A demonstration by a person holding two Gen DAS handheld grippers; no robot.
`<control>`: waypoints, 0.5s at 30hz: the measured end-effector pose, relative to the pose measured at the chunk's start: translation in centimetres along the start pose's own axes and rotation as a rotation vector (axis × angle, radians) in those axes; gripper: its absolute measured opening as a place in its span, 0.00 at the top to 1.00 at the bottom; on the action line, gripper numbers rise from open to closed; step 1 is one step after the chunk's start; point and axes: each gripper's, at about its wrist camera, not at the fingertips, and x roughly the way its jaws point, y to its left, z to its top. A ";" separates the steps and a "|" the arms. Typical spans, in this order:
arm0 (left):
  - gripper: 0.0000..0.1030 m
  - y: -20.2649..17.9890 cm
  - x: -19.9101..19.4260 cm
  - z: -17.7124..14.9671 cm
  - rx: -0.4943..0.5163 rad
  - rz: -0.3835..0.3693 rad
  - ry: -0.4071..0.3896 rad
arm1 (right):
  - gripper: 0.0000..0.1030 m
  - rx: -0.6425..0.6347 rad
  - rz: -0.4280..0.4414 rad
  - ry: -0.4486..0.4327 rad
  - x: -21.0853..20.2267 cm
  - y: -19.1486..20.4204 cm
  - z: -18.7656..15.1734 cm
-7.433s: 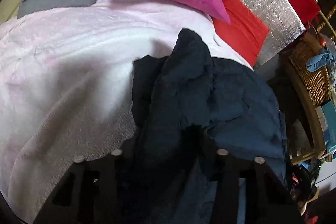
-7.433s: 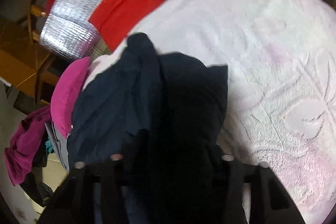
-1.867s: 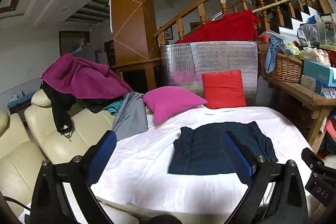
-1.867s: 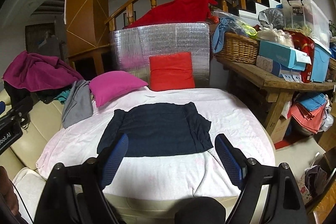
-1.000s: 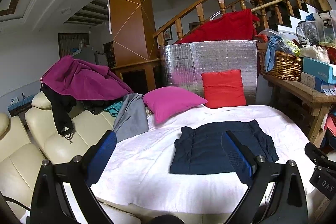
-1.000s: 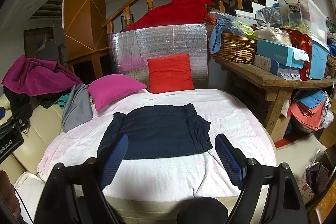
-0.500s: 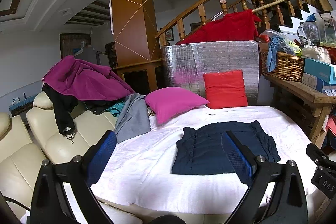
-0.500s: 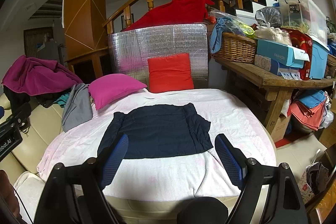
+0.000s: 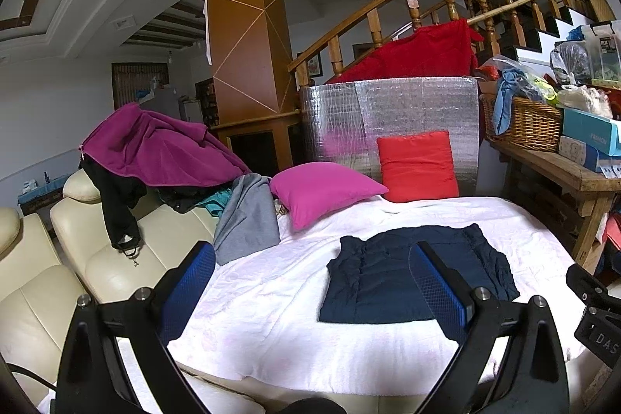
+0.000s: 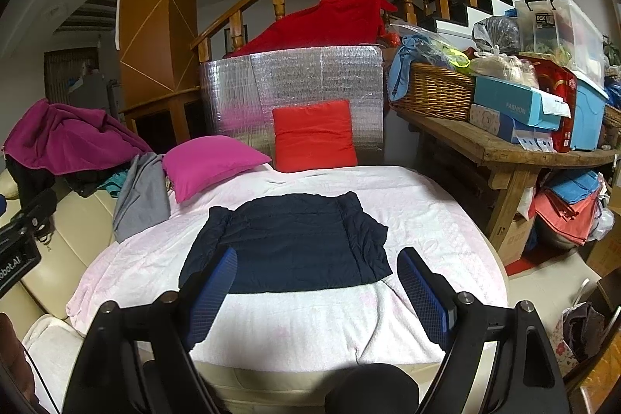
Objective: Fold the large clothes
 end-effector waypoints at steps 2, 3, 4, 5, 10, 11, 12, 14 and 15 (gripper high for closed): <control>0.03 0.1 0.0 0.0 0.000 0.001 -0.005 | 0.16 0.000 -0.001 -0.004 -0.1 0.1 0.0; 0.03 0.1 0.0 0.0 -0.001 0.002 -0.006 | 0.16 -0.001 -0.001 -0.006 -0.2 0.2 0.0; 0.03 0.1 0.0 -0.1 -0.001 0.002 -0.008 | 0.16 -0.001 -0.003 -0.009 -0.3 0.3 0.0; 0.03 0.2 -0.1 -0.1 -0.001 0.003 -0.008 | 0.16 -0.003 -0.003 -0.009 -0.3 0.4 -0.1; 0.03 0.2 -0.2 -0.2 0.003 0.003 -0.004 | 0.16 -0.010 -0.003 -0.005 -0.1 0.6 -0.1; 0.03 0.3 -0.2 -0.1 0.005 0.005 -0.005 | 0.16 -0.012 -0.002 -0.005 -0.1 0.7 0.0; 0.03 0.2 -0.1 0.0 0.008 0.007 -0.006 | 0.16 -0.014 -0.001 -0.007 -0.2 0.8 0.1; 0.03 0.4 -0.1 0.2 0.008 0.013 -0.011 | 0.16 -0.016 0.001 -0.010 -0.2 1.1 0.3; 0.03 0.4 -0.1 0.3 0.006 0.016 -0.012 | 0.16 -0.018 0.002 -0.011 -0.2 1.3 0.5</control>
